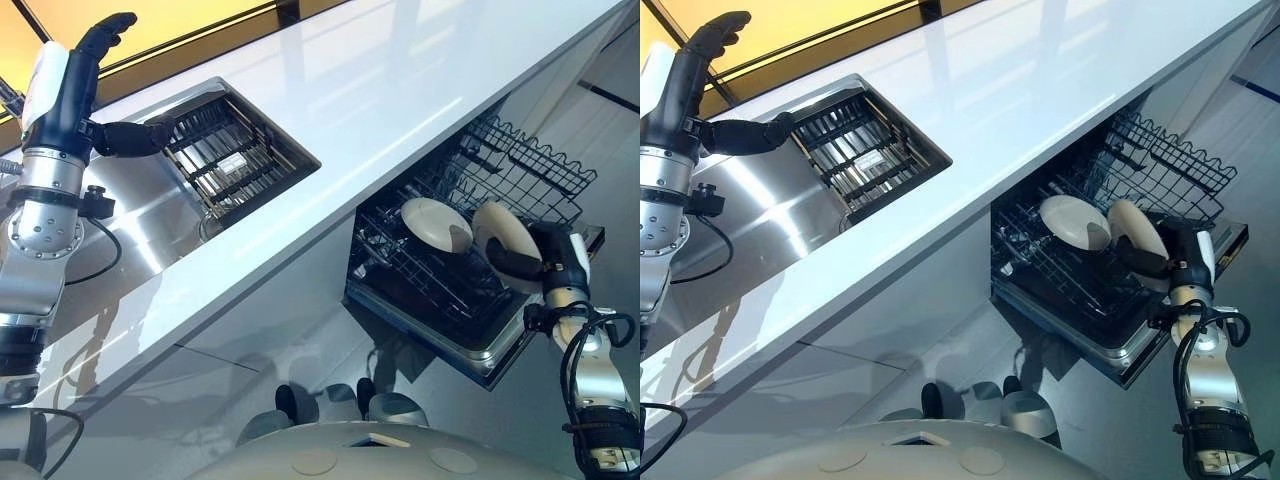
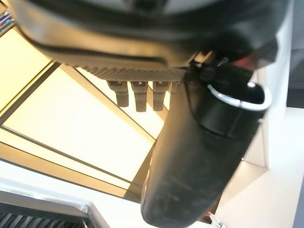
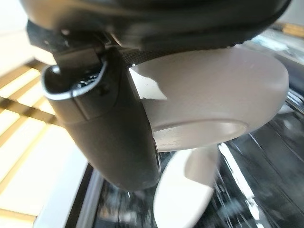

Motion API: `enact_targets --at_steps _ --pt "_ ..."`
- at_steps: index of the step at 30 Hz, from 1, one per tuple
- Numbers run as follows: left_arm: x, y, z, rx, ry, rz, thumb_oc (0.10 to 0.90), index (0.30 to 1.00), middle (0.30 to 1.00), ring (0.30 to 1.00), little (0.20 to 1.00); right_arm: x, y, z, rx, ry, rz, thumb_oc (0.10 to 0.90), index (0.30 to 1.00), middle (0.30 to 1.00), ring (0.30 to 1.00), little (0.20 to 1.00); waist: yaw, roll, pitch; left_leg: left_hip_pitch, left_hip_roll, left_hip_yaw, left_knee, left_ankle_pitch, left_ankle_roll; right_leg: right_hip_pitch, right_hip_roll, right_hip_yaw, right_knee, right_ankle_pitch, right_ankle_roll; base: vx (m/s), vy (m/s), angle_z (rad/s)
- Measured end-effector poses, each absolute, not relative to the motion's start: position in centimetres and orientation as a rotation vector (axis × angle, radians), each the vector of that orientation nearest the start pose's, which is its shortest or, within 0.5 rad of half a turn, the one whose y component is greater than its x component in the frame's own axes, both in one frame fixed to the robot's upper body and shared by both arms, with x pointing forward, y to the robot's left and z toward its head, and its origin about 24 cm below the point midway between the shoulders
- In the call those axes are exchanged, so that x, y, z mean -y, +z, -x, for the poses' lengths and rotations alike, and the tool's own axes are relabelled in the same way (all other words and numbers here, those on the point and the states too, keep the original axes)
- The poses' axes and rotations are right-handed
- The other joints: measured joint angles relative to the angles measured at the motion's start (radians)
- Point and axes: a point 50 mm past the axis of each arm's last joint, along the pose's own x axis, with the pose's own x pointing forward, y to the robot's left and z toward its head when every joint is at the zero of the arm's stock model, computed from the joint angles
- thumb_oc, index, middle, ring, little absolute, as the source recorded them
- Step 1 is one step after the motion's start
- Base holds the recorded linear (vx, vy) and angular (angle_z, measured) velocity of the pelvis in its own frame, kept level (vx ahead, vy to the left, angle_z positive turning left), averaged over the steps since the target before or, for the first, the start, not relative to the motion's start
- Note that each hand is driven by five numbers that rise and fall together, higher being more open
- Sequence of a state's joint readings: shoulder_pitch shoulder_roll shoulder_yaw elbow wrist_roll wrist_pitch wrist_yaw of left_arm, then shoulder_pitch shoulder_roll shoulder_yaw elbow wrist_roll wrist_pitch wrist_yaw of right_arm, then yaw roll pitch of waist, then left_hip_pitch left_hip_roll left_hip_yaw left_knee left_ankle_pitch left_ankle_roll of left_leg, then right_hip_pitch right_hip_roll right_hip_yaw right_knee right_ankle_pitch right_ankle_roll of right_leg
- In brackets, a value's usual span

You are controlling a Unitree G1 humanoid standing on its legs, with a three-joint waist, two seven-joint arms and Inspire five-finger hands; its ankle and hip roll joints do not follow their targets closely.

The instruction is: Pick up plates and place into dishwasher.

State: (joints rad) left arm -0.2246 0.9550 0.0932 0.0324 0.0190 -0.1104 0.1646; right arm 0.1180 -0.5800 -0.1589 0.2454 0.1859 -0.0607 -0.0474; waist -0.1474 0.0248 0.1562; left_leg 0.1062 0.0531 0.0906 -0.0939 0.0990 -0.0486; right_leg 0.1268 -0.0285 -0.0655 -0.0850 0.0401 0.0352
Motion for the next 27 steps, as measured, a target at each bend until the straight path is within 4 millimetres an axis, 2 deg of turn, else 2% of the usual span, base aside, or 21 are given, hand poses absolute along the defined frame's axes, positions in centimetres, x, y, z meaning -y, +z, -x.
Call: enact_targets --at_steps 7,10,17,21,27 --pt "-31.7 19.7 -27.3 0.34 0.271 -0.94 0.8 0.9 0.9 0.9 0.9 30.5 2.7 -21.6 -0.264 -0.003 0.323 0.1 0.3 0.3 0.3 0.2 0.016 -0.001 0.001 0.001 0.0 0.0 0.0 0.0 0.0 0.002 0.0 -0.006 0.0 0.003 -0.004 0.0 -0.022 0.01" --pt "-32.5 19.0 -27.2 0.298 0.288 -0.915 0.8 0.9 0.9 0.9 0.9 30.4 2.7 -21.7 -0.276 0.035 0.296 0.1 0.3 0.3 0.3 0.2 0.026 -0.005 0.003 -0.001 0.0 -0.002 0.0 0.0 0.0 0.002 0.0 -0.011 0.0 0.003 -0.004 0.0 -0.036 0.02" --pt "-32.7 17.2 -27.0 0.251 0.296 -0.758 0.8 0.9 0.9 0.9 0.9 30.2 2.3 -22.0 -0.336 0.01 0.309 0.1 0.3 0.3 0.3 0.2 0.044 -0.012 0.007 -0.005 0.0 -0.009 0.001 0.0 0.0 0.002 -0.001 -0.026 0.0 0.0 0.0 0.01 -0.008 0.03" --pt "-32.0 14.8 -26.8 0.213 0.294 -0.583 0.8 0.9 0.9 0.9 0.9 29.2 1.3 -22.6 -0.389 0.001 0.418 0.1 0.3 0.3 0.3 0.2 0.05 -0.016 0.009 -0.006 0.0 -0.012 0.001 0.0 0.0 0.003 -0.001 -0.029 -0.001 0.001 -0.002 0.0 0.0 0.0" --pt "-31.4 12.2 -26.3 0.149 0.274 -0.435 0.8 0.9 0.9 0.9 0.9 28.6 -0.6 -22.7 -0.459 -0.066 0.47 0.1 0.3 0.3 0.3 0.2 0.076 -0.032 0.022 -0.006 -0.001 -0.022 0.004 0.002 0.001 0.008 -0.002 -0.05 -0.002 0.003 -0.004 0.01 0.011 0.05"
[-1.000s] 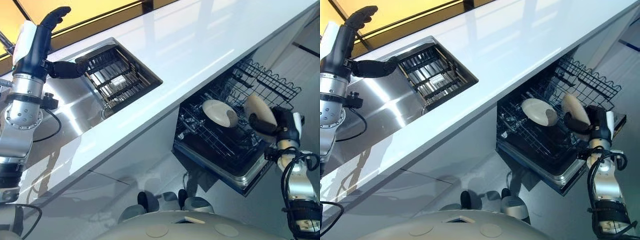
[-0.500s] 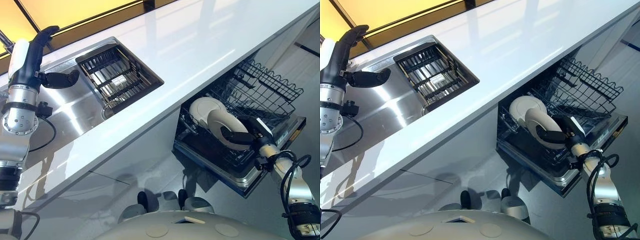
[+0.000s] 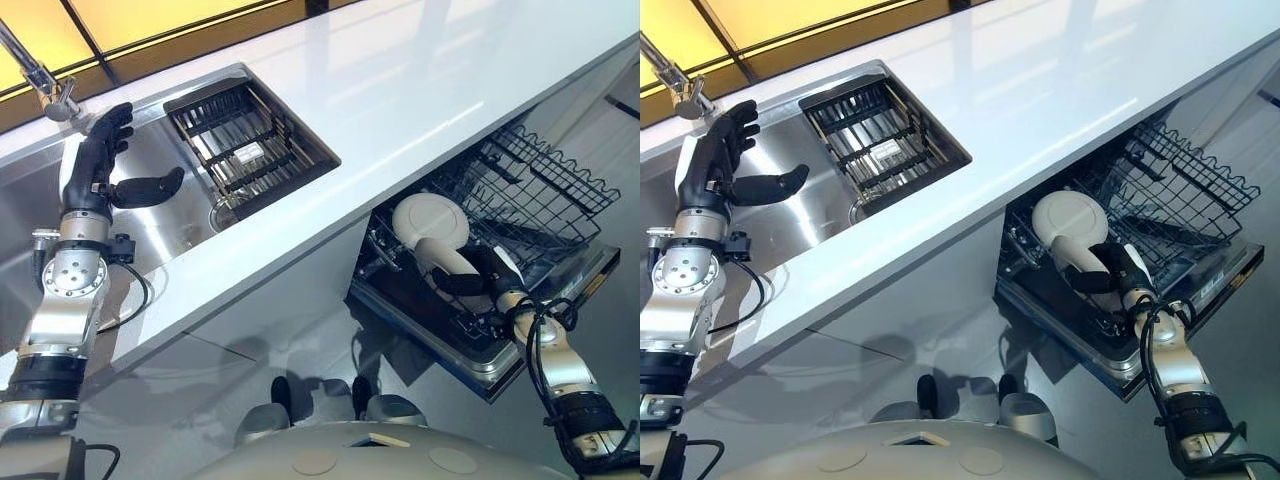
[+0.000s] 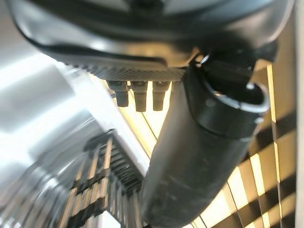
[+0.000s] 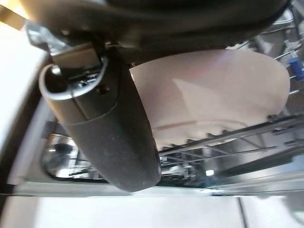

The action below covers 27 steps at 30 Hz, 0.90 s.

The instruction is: Pick up plates and place into dishwasher.

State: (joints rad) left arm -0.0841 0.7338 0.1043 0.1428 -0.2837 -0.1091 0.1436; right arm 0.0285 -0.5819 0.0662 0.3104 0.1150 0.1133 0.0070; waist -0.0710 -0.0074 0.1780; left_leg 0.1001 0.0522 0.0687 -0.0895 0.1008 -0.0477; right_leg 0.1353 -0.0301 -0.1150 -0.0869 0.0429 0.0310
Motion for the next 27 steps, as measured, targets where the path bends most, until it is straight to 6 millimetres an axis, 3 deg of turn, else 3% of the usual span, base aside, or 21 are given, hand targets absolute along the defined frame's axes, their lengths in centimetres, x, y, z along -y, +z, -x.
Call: enact_targets --at_steps 7,8,13,19,22,27 --pt "-32.6 9.4 -25.9 0.0 0.28 -0.426 0.8 0.9 0.9 0.9 0.9 28.3 -0.9 -23.4 -0.467 -0.102 0.466 0.1 0.3 0.3 0.3 0.2 -0.001 -0.005 0.008 0.001 0.0 -0.021 -0.004 0.004 -0.008 0.01 -0.001 -0.024 0.0 -0.004 0.005 0.02 0.01 0.08" --pt "-32.8 8.7 -25.8 -0.03 0.283 -0.417 0.8 0.9 0.9 0.9 0.9 28.3 -1.0 -23.4 -0.469 -0.107 0.467 0.8 0.9 0.9 0.9 0.9 0.001 -0.004 0.009 0.001 0.001 -0.024 -0.004 0.004 -0.009 0.01 0.0 -0.027 0.0 -0.004 0.005 0.03 0.012 0.05" --pt "-32.7 8.2 -25.8 -0.045 0.284 -0.382 0.8 0.9 0.9 0.9 0.9 28.1 -0.9 -23.6 -0.442 -0.154 0.43 0.8 0.9 0.9 0.9 0.9 0.005 0.008 0.016 0.0 0.0 -0.027 -0.004 0.009 -0.007 0.011 0.0 -0.03 0.001 -0.004 0.005 0.01 0.006 0.02" --pt "-32.0 7.5 -25.8 -0.023 0.286 -0.334 0.8 0.9 0.9 0.9 0.9 27.4 -0.4 -23.8 -0.362 -0.212 0.337 0.8 0.9 0.9 0.9 0.9 0.0 0.041 0.037 0.0 0.0 -0.026 -0.004 0.012 -0.007 0.008 0.0 -0.03 0.003 -0.004 0.005 0.0 0.0 0.0" --pt "-32.3 7.3 -25.6 -0.017 0.307 -0.315 0.8 0.9 0.9 0.9 0.9 27.0 0.8 -23.9 -0.296 -0.204 0.264 0.8 0.9 0.9 0.9 0.9 -0.01 0.062 0.052 -0.004 0.002 -0.02 -0.004 0.012 -0.007 0.0 0.001 -0.024 0.004 -0.003 0.005 -0.02 0.008 -0.05" --pt "-32.8 7.4 -25.4 -0.008 0.33 -0.302 0.8 0.9 0.9 0.9 0.9 26.1 4.0 -24.6 -0.127 -0.158 0.081 0.8 0.9 0.9 0.9 0.9 -0.019 0.068 0.057 -0.005 0.003 -0.001 -0.003 0.013 0.0 -0.012 0.001 -0.008 0.011 -0.002 0.004 -0.02 0.009 -0.1"
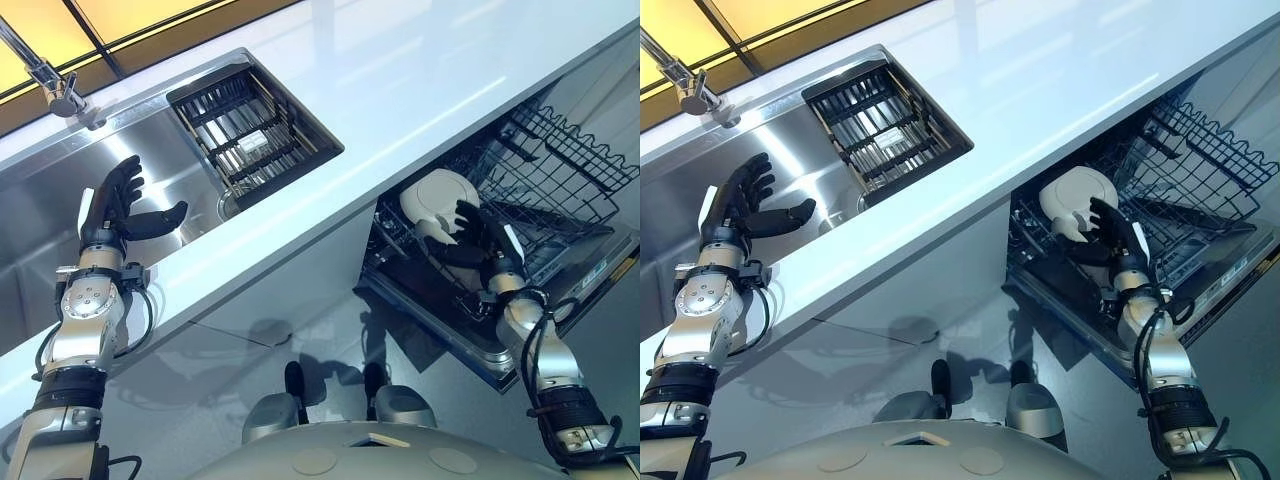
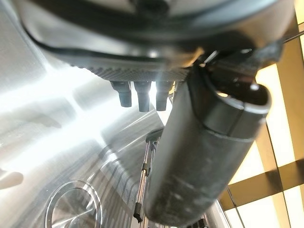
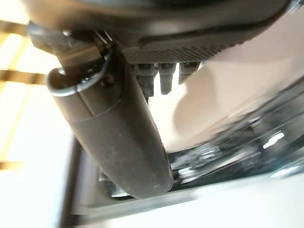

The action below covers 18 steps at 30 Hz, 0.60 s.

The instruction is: Pick up plates and place into dishwasher.

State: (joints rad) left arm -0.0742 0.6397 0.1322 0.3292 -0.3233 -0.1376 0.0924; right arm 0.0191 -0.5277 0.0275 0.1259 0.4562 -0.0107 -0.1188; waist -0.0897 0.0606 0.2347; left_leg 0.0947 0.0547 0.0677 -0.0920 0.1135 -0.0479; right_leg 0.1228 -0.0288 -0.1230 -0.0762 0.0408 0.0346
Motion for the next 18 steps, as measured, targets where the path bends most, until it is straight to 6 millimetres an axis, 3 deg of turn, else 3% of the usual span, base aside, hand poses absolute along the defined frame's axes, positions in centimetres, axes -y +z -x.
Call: enact_targets --at_steps 7,12,18 --pt "-33.8 7.4 -24.7 -0.006 0.374 -0.298 0.8 0.9 0.9 0.9 0.9 26.5 6.4 -24.6 0.013 -0.183 -0.115 0.8 0.9 0.9 0.9 0.9 -0.012 -0.003 0.002 -0.001 -0.003 0.028 -0.001 -0.006 0.007 -0.029 -0.008 0.003 0.023 -0.001 0.001 -0.02 -0.003 -0.12" --pt "-35.0 7.2 -24.1 -0.019 0.422 -0.292 0.8 0.9 0.9 0.9 0.9 27.5 6.5 -23.9 0.041 -0.245 -0.188 0.8 0.9 0.9 0.9 0.9 -0.032 -0.004 0.003 -0.004 -0.003 0.051 -0.002 -0.013 0.0 -0.045 -0.011 0.012 0.028 -0.002 0.003 -0.01 -0.002 -0.13" --pt "-35.4 7.1 -23.7 -0.025 0.44 -0.292 0.8 0.9 0.9 0.9 0.9 27.5 6.1 -23.4 0.116 -0.359 -0.357 0.8 0.9 0.9 0.9 0.9 -0.043 -0.002 0.003 -0.003 -0.001 0.063 -0.002 -0.015 0.0 -0.052 -0.011 0.017 0.032 -0.002 0.003 0.0 -0.003 -0.06"
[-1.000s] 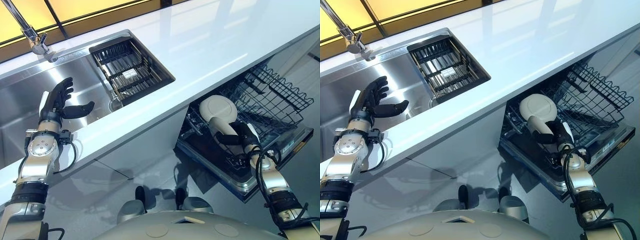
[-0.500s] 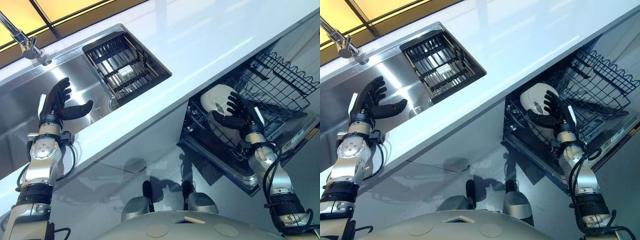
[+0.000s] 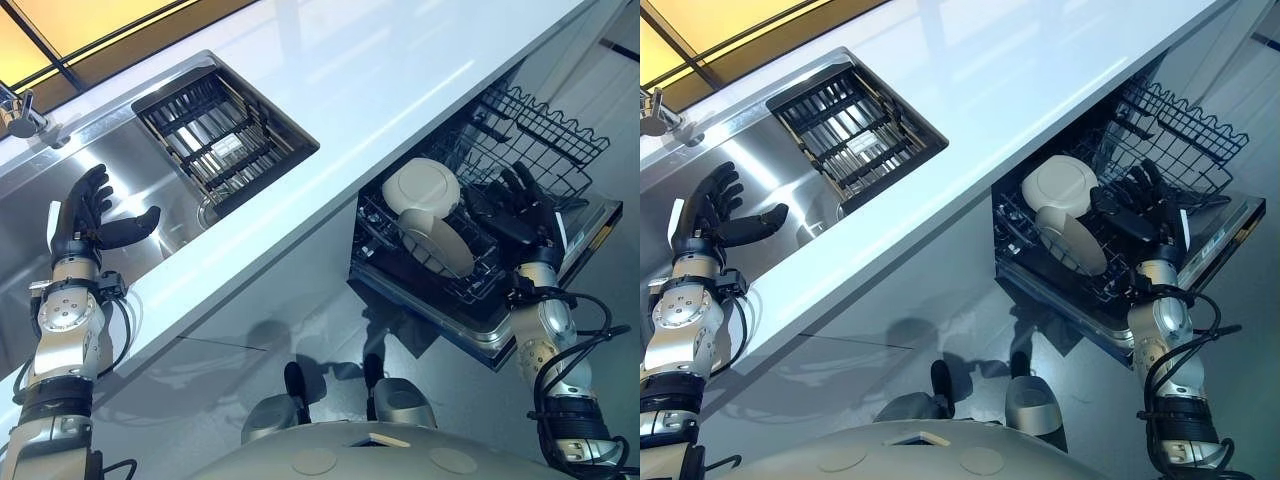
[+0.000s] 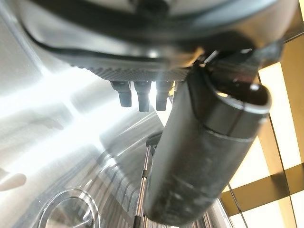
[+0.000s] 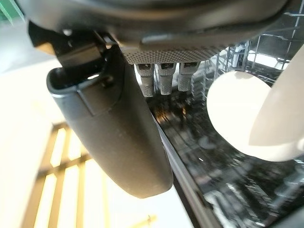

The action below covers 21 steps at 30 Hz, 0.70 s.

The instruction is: Pick up plates and place into dishwasher.

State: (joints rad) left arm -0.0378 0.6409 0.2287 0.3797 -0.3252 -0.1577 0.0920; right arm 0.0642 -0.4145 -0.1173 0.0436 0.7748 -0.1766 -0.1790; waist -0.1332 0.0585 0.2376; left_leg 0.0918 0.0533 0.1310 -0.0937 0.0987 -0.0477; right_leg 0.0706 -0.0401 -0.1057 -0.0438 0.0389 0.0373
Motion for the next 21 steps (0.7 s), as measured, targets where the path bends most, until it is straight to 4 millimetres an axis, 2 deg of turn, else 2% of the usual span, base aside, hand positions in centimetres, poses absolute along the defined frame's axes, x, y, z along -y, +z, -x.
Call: enact_targets --at_steps 2,6,10,14,17,21 --pt "-35.4 7.1 -23.7 -0.025 0.439 -0.291 0.8 0.9 0.9 0.9 0.9 27.7 6.0 -23.2 0.136 -0.426 -0.375 0.8 0.9 0.9 0.9 0.9 0.002 0.001 -0.001 0.001 -0.001 0.004 0.0 -0.001 0.001 -0.001 0.0 0.004 0.0 0.0 0.0 0.02 -0.008 -0.06" --pt "-35.3 7.0 -23.7 -0.026 0.438 -0.269 0.8 0.9 0.9 0.9 0.9 29.7 4.1 -22.5 0.086 -0.636 -0.37 0.8 0.9 0.9 0.9 0.9 0.009 0.003 -0.001 0.002 -0.001 0.005 0.001 -0.002 0.004 -0.001 -0.001 0.005 0.005 0.001 -0.001 0.03 -0.02 -0.01" --pt "-35.1 6.9 -24.0 -0.035 0.427 -0.271 0.8 0.9 0.9 0.9 0.9 31.3 0.8 -21.7 -0.057 -0.781 -0.35 0.8 0.9 0.9 0.9 0.9 0.022 0.006 -0.002 0.004 -0.001 0.005 0.004 0.0 0.008 0.001 0.0 0.003 0.007 0.003 -0.005 0.04 -0.047 0.0" --pt "-34.9 7.0 -24.4 -0.045 0.419 -0.272 0.8 0.9 0.9 0.9 0.9 31.9 -1.8 -20.8 -0.196 -0.834 -0.33 0.8 0.9 0.9 0.9 0.9 0.028 0.011 0.001 0.003 -0.001 -0.001 0.004 0.0 0.008 0.003 -0.002 -0.004 0.007 0.003 -0.005 0.01 -0.048 0.04" --pt "-34.2 7.0 -25.0 -0.048 0.381 -0.289 0.8 0.9 0.9 0.9 0.9 32.3 -2.8 -20.4 -0.247 -0.872 -0.317 0.8 0.9 0.9 0.9 0.9 0.037 0.022 0.007 0.001 -0.003 -0.014 0.004 0.001 0.007 0.005 -0.003 -0.016 0.007 0.003 -0.004 0.0 -0.054 0.08" --pt "-33.5 7.1 -25.7 -0.055 0.342 -0.289 0.8 0.9 0.9 0.9 0.9 32.3 -2.6 -21.2 -0.256 -0.871 -0.298 0.8 0.9 0.9 0.9 0.9 0.05 0.046 0.021 -0.007 -0.004 -0.036 0.004 0.007 0.009 0.006 -0.004 -0.029 0.006 0.003 -0.004 0.0 -0.045 0.12"
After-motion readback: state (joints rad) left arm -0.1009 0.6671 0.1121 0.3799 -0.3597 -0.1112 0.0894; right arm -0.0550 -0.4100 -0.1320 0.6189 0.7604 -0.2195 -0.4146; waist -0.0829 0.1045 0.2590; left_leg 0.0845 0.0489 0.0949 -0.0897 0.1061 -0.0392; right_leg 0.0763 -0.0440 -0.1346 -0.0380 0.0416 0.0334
